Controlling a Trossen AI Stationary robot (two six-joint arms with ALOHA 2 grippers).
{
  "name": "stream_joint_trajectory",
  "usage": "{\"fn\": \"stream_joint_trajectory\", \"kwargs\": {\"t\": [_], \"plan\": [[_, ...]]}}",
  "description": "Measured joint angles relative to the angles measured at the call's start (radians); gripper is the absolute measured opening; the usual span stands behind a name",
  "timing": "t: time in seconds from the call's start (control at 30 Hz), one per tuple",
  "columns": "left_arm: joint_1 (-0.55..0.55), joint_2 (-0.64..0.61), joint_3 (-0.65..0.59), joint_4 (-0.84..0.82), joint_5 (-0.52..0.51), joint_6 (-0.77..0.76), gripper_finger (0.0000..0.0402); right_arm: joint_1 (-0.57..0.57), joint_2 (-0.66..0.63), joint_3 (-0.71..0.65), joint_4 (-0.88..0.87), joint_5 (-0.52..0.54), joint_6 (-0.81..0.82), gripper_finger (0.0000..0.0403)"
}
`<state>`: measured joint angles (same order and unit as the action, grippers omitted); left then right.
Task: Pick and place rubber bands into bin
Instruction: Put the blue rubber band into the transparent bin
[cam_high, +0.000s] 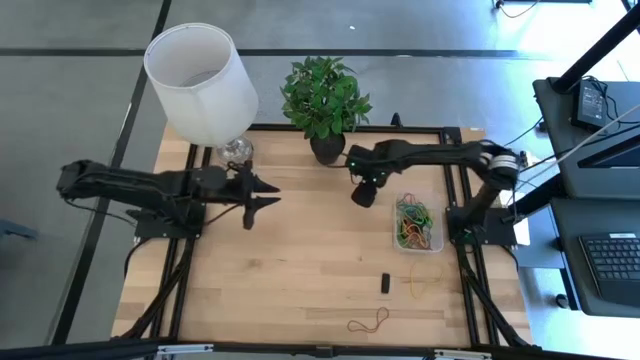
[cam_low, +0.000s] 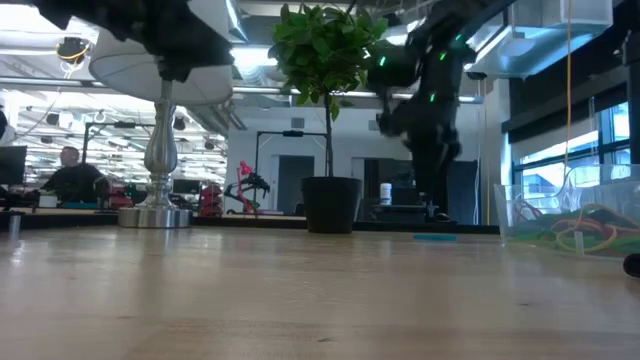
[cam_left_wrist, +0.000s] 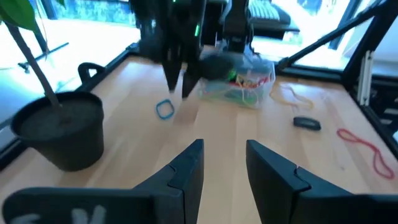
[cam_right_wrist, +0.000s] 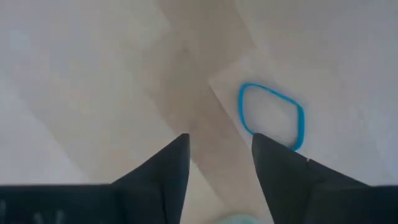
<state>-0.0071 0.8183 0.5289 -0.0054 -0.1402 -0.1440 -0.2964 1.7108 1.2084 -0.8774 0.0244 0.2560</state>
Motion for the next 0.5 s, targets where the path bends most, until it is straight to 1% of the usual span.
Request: {"fn": "stream_joint_trajectory", "kwargs": {"t": [0.13, 0.27, 0.4, 0.47, 0.5], "plan": [[0.0, -0.047, -0.001, -0.006, 0.002, 0.0, 0.0114, -0.015, 0.09, 0.006, -0.007, 0.0, -0.008, 0.0159], [0.0, -0.073, -0.002, -0.017, 0.009, 0.0, 0.0114, -0.015, 0.163, 0.006, -0.008, 0.009, -0.032, 0.0147], [0.0, -0.085, -0.002, -0.046, 0.011, 0.0, 0.0114, -0.016, 0.22, -0.004, 0.052, 0.044, -0.054, 0.0135], [0.0, -0.087, -0.002, -0.061, 0.011, 0.0, 0.0114, -0.016, 0.238, -0.011, 0.062, 0.035, -0.061, 0.0113], [0.0, -0.088, -0.002, -0.067, 0.011, 0.0, 0.0114, -0.016, 0.247, -0.011, 0.061, 0.026, -0.06, 0.0095]]}}
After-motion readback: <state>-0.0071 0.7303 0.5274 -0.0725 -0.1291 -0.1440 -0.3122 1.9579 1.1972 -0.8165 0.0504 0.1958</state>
